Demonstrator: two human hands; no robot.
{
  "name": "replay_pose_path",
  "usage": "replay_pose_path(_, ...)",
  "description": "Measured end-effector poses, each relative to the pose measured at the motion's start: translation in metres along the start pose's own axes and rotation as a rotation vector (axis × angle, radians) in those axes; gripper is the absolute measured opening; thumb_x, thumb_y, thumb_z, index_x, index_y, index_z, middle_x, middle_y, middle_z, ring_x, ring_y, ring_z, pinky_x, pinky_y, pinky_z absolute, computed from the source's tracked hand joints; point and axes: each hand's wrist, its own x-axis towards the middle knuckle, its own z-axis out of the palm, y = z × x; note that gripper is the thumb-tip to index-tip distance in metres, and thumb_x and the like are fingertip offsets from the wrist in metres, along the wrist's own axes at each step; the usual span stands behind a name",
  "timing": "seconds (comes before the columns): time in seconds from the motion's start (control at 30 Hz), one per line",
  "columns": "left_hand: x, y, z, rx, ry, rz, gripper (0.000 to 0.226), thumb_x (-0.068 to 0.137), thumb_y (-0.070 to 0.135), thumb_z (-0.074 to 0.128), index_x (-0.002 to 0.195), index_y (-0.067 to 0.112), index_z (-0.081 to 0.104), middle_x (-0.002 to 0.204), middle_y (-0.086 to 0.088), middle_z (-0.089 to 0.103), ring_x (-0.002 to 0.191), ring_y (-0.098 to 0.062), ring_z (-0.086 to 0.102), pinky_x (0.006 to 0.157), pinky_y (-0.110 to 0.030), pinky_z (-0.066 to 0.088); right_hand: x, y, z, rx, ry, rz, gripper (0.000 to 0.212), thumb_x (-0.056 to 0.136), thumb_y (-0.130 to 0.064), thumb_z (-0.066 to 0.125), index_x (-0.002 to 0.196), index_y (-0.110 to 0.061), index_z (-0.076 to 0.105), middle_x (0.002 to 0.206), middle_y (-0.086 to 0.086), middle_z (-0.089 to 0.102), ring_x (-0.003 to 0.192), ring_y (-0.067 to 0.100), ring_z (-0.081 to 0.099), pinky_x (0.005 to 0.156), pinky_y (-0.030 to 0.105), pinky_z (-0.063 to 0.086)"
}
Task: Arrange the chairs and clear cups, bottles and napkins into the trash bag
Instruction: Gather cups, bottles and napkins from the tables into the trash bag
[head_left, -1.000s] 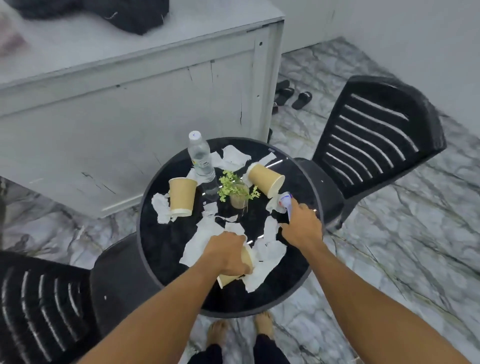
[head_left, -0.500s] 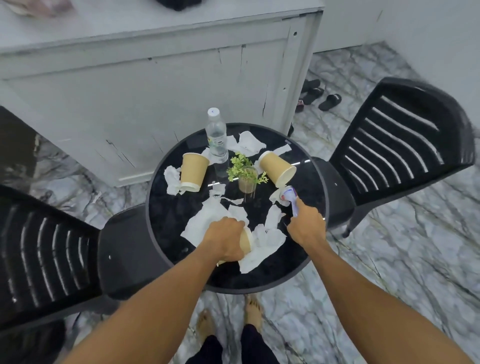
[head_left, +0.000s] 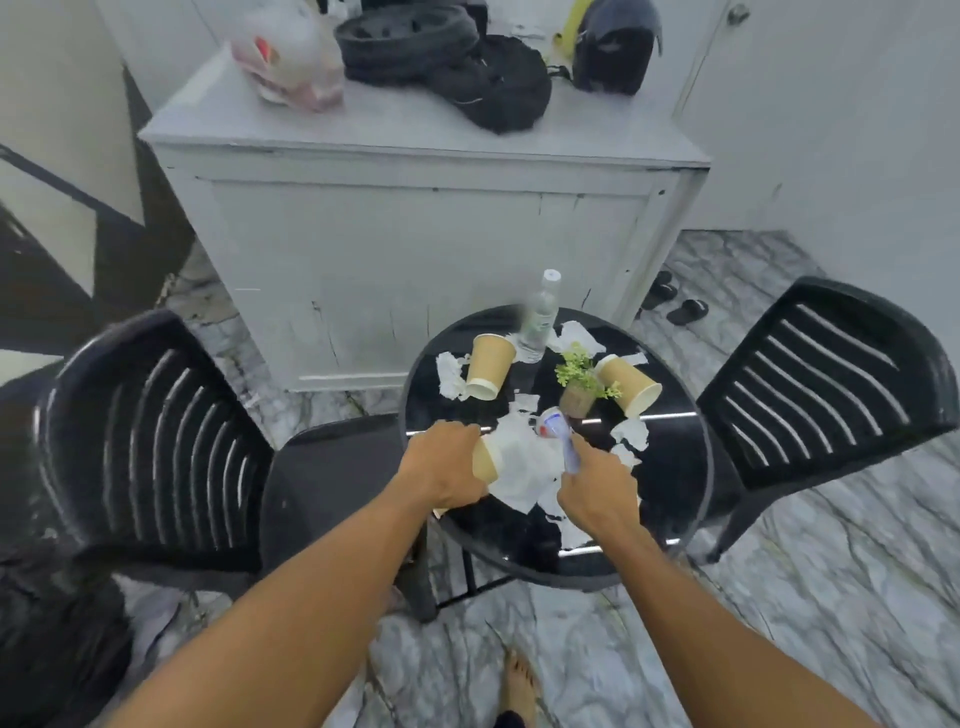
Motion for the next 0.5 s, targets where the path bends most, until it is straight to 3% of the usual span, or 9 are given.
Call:
replay_pose_path(0.1,-0.049,-0.054,-0.027,0.028,0.124,-0.085,0.057,0.068,0.048,0.073,0.116,0.023,0.054,0.113,0.000,0.062,0.106,-0.025,0.057,0.079,-0.039,0.044,-0.015,-0.079,0.005,0.036,0.052,-0.180,0.044,0.085,-0.021,0.051,0.129,-0.022,0.048,0.099,0.007,0.067,0.089,0.033,0.062,0.068,0.036,0.044)
replay_pose_path(0.27,-0.140,-0.163,-0.093,0.010,0.353,-0.316,0.058,0.071,0.049,0.073,0.117,0.020,0.056,0.116,-0.001,0.063,0.111,-0.028,0.058,0.085,-0.040,0.049,-0.035,-0.250,0.008,0.168,0.100,-0.505,0.025,0.090,-0.021,0.048,0.113,-0.019,0.056,0.088,0.010,0.068,0.080,0.036,0.063,0.065,0.038,0.049)
replay_pose_path(0.5,-0.284,-0.295,-0.143,0.064,0.621,-0.706,0.054,0.071,0.050,0.072,0.114,0.020,0.058,0.108,-0.003,0.065,0.101,-0.029,0.059,0.077,-0.040,0.049,-0.106,-0.466,0.042,0.300,0.011,-0.918,0.045,0.088,-0.019,0.054,0.133,-0.022,0.053,0.098,0.012,0.070,0.087,0.038,0.063,0.072,0.038,0.048)
